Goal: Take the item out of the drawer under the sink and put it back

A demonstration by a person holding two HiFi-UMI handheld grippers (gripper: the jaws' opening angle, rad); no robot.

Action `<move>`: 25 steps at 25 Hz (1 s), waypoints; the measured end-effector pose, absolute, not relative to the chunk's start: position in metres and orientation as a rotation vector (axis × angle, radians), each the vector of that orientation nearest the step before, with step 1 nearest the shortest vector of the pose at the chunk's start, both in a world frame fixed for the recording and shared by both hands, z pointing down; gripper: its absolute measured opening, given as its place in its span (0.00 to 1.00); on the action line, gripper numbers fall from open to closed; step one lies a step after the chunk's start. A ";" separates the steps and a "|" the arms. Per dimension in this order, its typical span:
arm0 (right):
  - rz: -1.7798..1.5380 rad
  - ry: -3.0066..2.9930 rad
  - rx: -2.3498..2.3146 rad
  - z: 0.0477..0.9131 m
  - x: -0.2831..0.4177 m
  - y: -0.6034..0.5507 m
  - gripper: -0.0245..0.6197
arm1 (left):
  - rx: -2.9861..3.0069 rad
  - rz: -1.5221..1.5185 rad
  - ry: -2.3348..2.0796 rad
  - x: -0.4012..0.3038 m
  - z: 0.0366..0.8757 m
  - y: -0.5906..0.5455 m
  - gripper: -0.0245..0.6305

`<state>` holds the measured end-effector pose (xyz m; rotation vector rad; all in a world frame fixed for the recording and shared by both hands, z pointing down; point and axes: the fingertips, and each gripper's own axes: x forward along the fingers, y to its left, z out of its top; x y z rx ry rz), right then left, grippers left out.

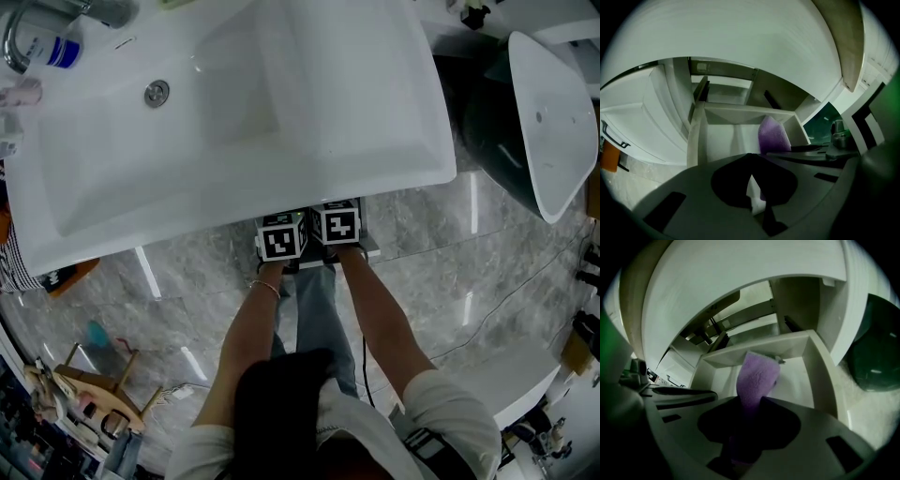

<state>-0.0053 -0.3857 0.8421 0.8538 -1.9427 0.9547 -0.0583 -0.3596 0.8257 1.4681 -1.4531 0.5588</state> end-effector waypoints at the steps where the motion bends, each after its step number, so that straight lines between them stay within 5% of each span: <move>1: 0.964 -1.941 0.857 0.841 -0.004 -0.386 0.25 | 1.464 0.541 -1.454 -0.057 0.825 -0.360 0.04; 4: 1.028 -1.969 0.842 0.835 -0.009 -0.388 0.40 | 1.466 0.510 -1.453 -0.056 0.823 -0.362 0.04; 9: 1.059 -1.984 0.839 0.825 -0.005 -0.387 0.50 | 1.460 0.490 -1.462 -0.057 0.813 -0.362 0.04; 25: 1.023 -2.081 0.959 0.731 -0.002 -0.368 0.50 | 1.563 0.455 -1.487 -0.069 0.728 -0.339 0.04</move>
